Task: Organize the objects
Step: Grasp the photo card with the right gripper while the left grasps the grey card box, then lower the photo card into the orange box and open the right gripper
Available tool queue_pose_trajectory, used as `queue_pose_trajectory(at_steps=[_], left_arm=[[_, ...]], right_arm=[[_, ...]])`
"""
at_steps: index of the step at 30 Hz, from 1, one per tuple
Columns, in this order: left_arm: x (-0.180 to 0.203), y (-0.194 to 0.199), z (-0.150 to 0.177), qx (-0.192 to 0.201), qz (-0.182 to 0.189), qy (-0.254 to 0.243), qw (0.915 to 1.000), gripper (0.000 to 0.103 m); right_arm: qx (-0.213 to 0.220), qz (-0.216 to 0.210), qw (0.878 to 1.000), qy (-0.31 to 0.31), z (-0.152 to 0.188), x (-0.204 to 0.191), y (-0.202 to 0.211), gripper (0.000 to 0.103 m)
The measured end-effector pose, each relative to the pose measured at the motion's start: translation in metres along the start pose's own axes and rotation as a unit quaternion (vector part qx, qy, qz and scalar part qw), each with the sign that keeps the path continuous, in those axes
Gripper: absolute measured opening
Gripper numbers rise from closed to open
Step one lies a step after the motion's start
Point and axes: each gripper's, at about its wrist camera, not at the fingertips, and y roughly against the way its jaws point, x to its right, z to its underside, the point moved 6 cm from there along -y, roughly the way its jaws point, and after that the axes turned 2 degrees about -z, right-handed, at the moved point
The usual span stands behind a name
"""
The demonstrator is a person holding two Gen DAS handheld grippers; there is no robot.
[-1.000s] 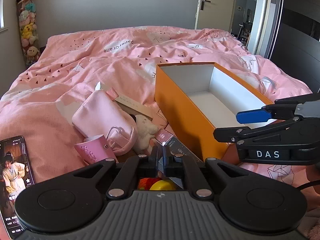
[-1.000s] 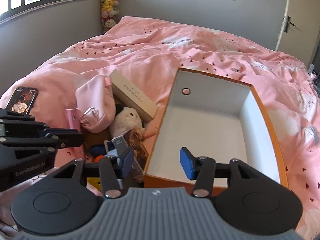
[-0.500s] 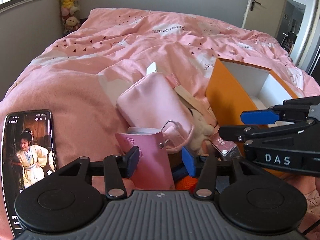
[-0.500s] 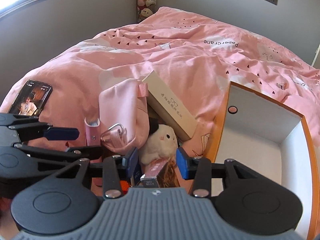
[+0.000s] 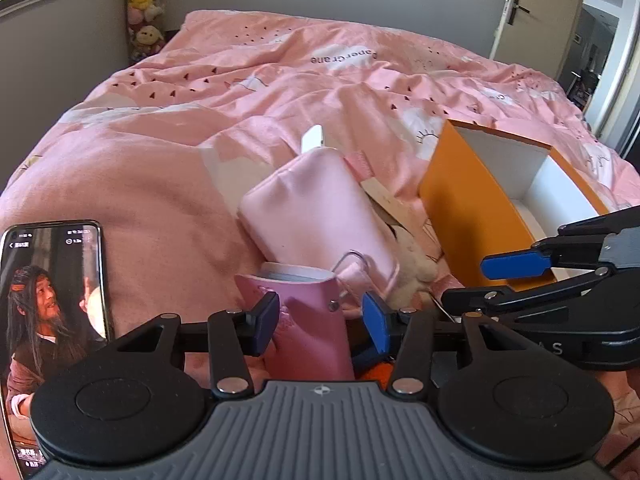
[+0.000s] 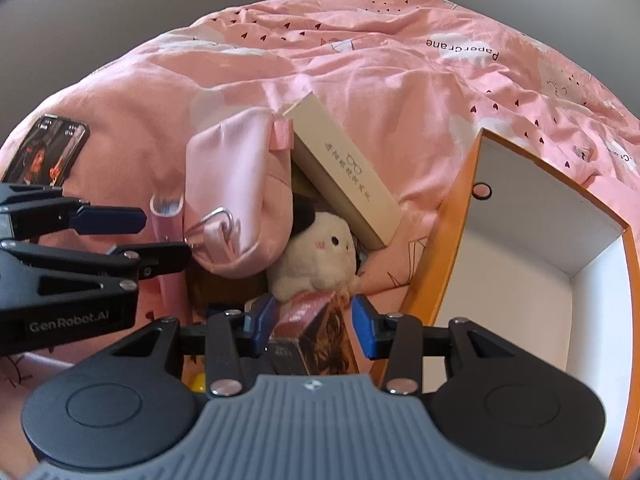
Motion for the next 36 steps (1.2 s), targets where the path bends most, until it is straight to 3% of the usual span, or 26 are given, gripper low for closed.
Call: queue_pose_trajectory(at_steps=[6, 11, 19, 26, 30, 36], left_arm=[[0.015, 0.007, 0.005, -0.005, 0.040, -0.020, 0.9990, 0.045], [0.016, 0.007, 0.012, -0.019, 0.054, -0.012, 0.9983, 0.045], [0.017, 0.003, 0.016, -0.048, 0.096, 0.029, 0.9937, 0.045], [0.026, -0.001, 0.019, -0.078, 0.140, 0.052, 0.9857, 0.046], [0.036, -0.011, 0.020, -0.110, 0.166, 0.070, 0.9775, 0.058], [0.052, -0.033, 0.017, -0.153, 0.163, 0.097, 0.9698, 0.064]], right_arm=[[-0.012, -0.001, 0.999, 0.039, 0.011, -0.013, 0.004, 0.044], [-0.029, 0.000, 0.997, 0.072, 0.020, -0.021, 0.001, 0.043], [-0.015, 0.035, 0.995, 0.092, 0.023, -0.020, -0.005, 0.029], [0.046, 0.037, 0.998, 0.028, 0.023, 0.001, 0.028, 0.025], [0.087, 0.012, 0.996, -0.033, 0.017, 0.015, 0.060, 0.025], [0.160, -0.015, 0.983, -0.085, 0.003, 0.034, 0.111, 0.025]])
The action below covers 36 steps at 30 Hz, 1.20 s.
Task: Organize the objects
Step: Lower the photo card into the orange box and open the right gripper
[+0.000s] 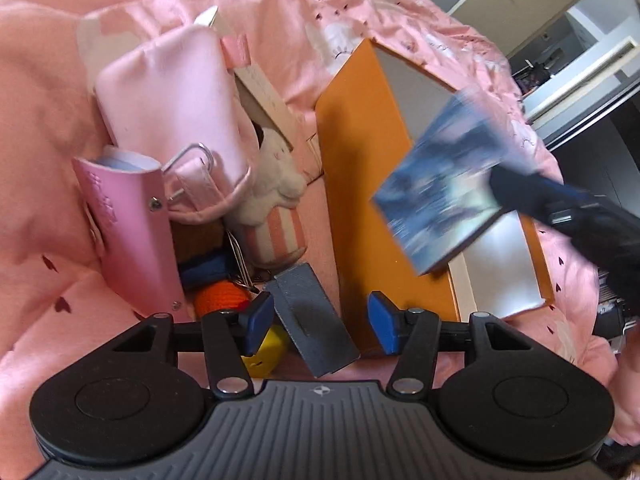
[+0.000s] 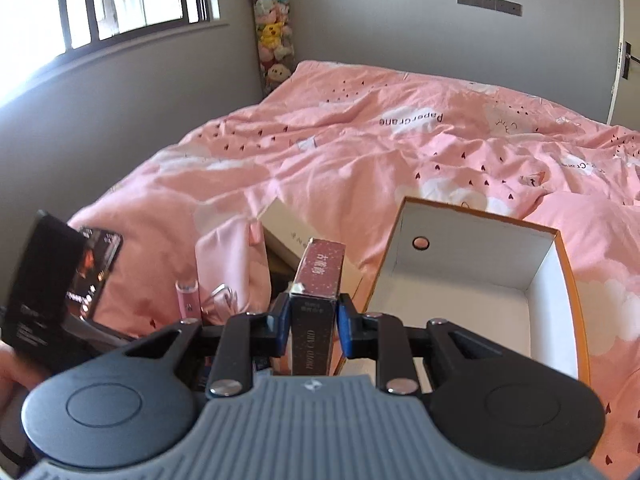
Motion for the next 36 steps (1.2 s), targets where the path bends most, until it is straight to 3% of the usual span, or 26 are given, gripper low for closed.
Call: queue_pose_trajectory(at_steps=[5, 8, 10, 15, 22, 29, 36], left_arm=[[-0.003, -0.023, -0.001, -0.033, -0.004, 0.050, 0.9982, 0.065], [-0.003, -0.034, -0.001, -0.046, -0.004, 0.064, 0.9969, 0.062], [-0.002, -0.038, -0.001, -0.047, -0.006, 0.061, 0.9970, 0.048], [0.002, -0.030, -0.004, -0.028, 0.000, 0.041, 0.9988, 0.047], [0.013, 0.003, -0.019, 0.015, 0.018, -0.004, 0.9997, 0.043], [0.031, 0.035, -0.050, 0.077, 0.039, -0.021, 0.9960, 0.043], [0.065, 0.060, -0.081, 0.138, 0.067, -0.059, 0.9864, 0.043]], right_arm=[[0.049, 0.025, 0.998, -0.016, -0.021, 0.020, 0.033, 0.024], [0.020, 0.055, 0.998, -0.027, -0.014, 0.039, 0.028, 0.024], [-0.012, 0.062, 0.997, -0.047, -0.001, 0.054, 0.016, 0.024], [-0.085, 0.033, 0.990, -0.106, 0.035, 0.081, -0.010, 0.024], [-0.153, -0.023, 0.980, -0.124, 0.053, 0.089, -0.033, 0.024], [-0.221, -0.082, 0.957, -0.166, 0.057, 0.098, -0.063, 0.024], [-0.268, -0.120, 0.935, -0.199, 0.065, 0.103, -0.092, 0.024]])
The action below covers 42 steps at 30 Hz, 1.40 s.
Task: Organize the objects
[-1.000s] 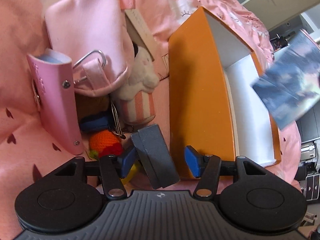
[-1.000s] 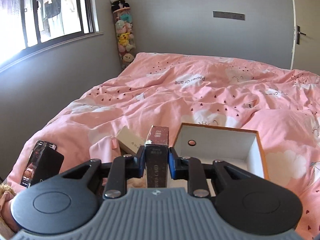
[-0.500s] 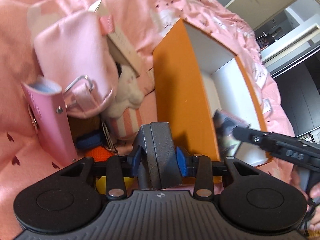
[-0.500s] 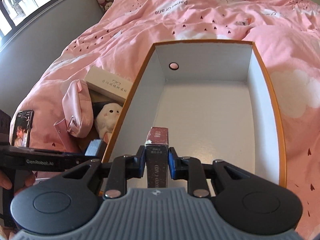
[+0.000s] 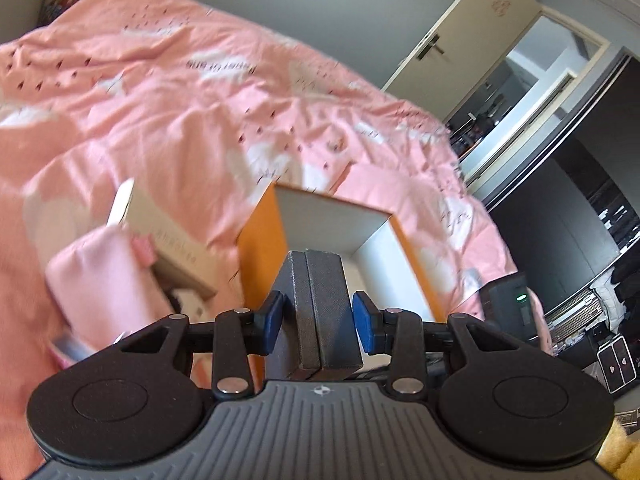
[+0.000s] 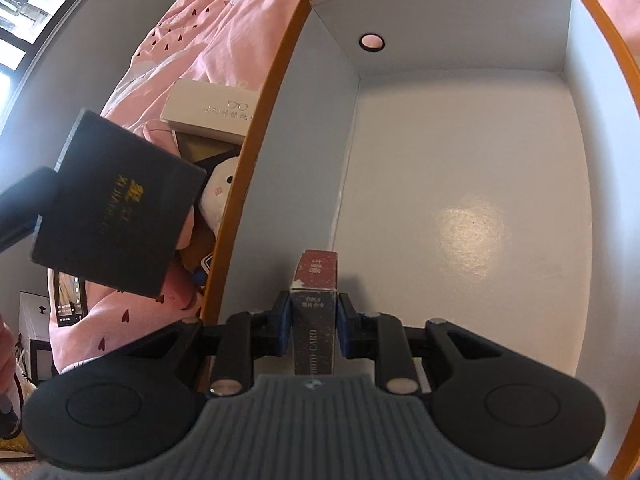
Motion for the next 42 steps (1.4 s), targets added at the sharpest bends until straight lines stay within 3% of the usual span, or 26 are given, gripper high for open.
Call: queue_pose_trajectory(at_steps=[3, 12, 16, 20, 22, 29, 36, 40, 42], left_arm=[[0.012, -0.009, -0.006, 0.002, 0.010, -0.016, 0.9998, 0.043], [0.035, -0.048, 0.000, -0.039, 0.021, -0.042, 0.9981, 0.043], [0.038, -0.057, 0.003, -0.051, 0.020, -0.051, 0.9972, 0.043], [0.041, -0.062, 0.007, -0.058, 0.019, -0.058, 0.9964, 0.043], [0.041, -0.066, 0.009, -0.065, 0.019, -0.058, 0.9960, 0.043], [0.036, -0.074, 0.014, -0.079, 0.013, -0.055, 0.9952, 0.043], [0.033, -0.078, 0.016, -0.087, 0.009, -0.053, 0.9948, 0.043], [0.036, -0.085, 0.022, -0.097, 0.013, -0.051, 0.9939, 0.043], [0.039, -0.091, 0.027, -0.107, 0.011, -0.052, 0.9928, 0.043]], right_arm=[[-0.008, 0.002, 1.000, -0.006, -0.003, 0.005, -0.005, 0.025], [-0.029, 0.037, 0.999, 0.001, 0.002, 0.027, -0.017, 0.033], [-0.024, 0.081, 0.996, 0.039, 0.004, 0.024, -0.013, 0.050], [-0.041, 0.091, 0.994, 0.045, 0.011, 0.028, -0.010, 0.049], [-0.051, 0.083, 0.995, 0.038, 0.014, 0.031, -0.010, 0.048], [-0.067, 0.061, 0.995, 0.043, 0.014, 0.028, -0.014, 0.015], [-0.058, 0.077, 0.985, 0.142, 0.011, 0.007, -0.020, 0.015], [-0.044, 0.078, 0.986, 0.143, 0.008, 0.011, -0.006, 0.015], [-0.026, 0.102, 0.983, 0.151, 0.004, 0.014, 0.013, 0.016]])
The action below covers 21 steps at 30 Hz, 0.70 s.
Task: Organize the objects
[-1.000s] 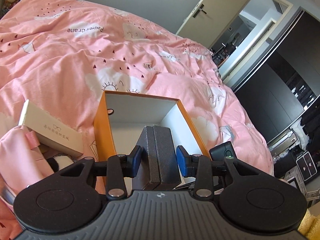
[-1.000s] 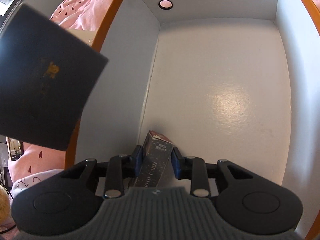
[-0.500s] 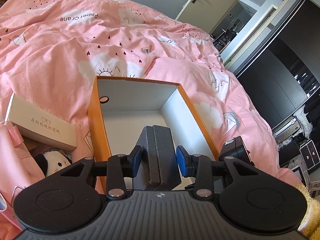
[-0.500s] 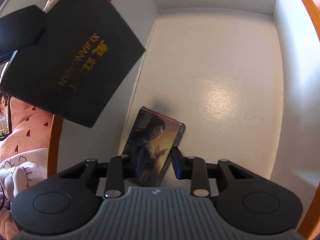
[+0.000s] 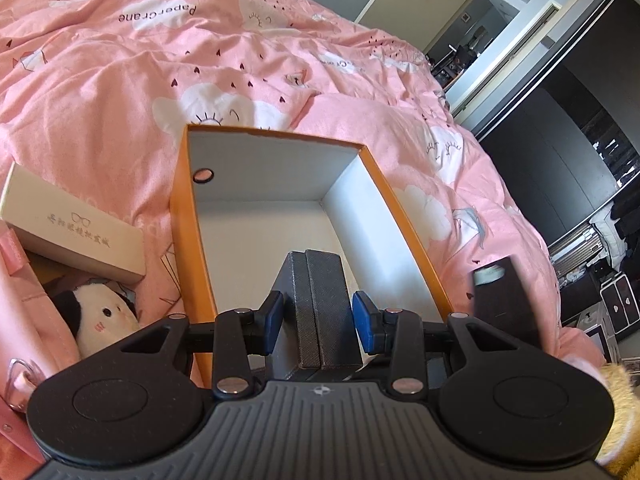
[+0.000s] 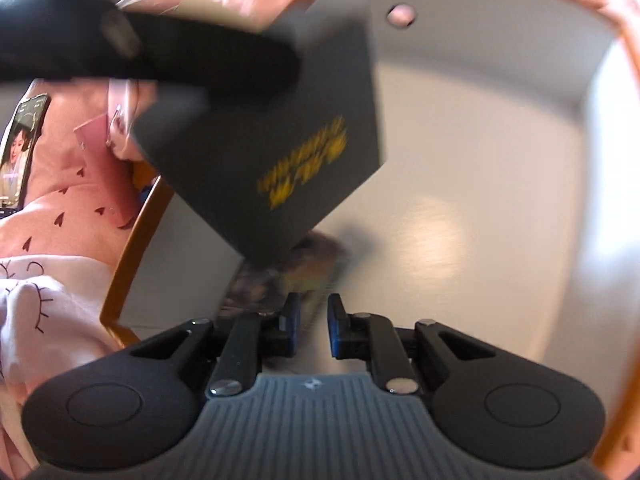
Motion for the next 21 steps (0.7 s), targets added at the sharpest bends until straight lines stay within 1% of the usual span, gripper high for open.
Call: queue_pose_trajectory(at_steps=[3, 7, 8, 9, 10, 14, 18, 21], left_arm=[[0.008, -0.013, 0.006, -0.020, 0.000, -0.004, 0.9998, 0.043], [0.024, -0.036, 0.015, -0.039, 0.005, -0.005, 0.9992, 0.043], [0.026, -0.042, 0.017, -0.044, 0.010, 0.002, 0.9990, 0.043], [0.027, -0.048, 0.019, -0.050, 0.015, 0.011, 0.9986, 0.043], [0.028, -0.053, 0.021, -0.056, 0.018, 0.023, 0.9980, 0.043], [0.022, -0.068, 0.031, -0.080, 0.020, 0.069, 0.9942, 0.042], [0.013, -0.075, 0.043, -0.120, 0.030, 0.116, 0.9855, 0.042], [0.009, -0.080, 0.050, -0.149, 0.026, 0.124, 0.9807, 0.042]], right_arm=[[0.010, 0.042, 0.999, 0.008, 0.002, 0.014, 0.028, 0.018], [0.009, 0.081, 0.996, 0.025, 0.003, 0.027, 0.052, 0.018], [0.009, 0.089, 0.995, 0.032, 0.015, 0.021, 0.059, 0.018], [0.008, 0.095, 0.995, 0.040, 0.018, 0.022, 0.063, 0.018], [0.008, 0.100, 0.994, 0.047, 0.016, 0.023, 0.064, 0.018], [0.007, 0.114, 0.991, 0.062, 0.033, 0.031, 0.055, 0.018], [0.007, 0.118, 0.991, 0.061, 0.030, 0.038, 0.055, 0.018], [0.012, 0.117, 0.991, 0.062, 0.026, 0.041, 0.057, 0.018]])
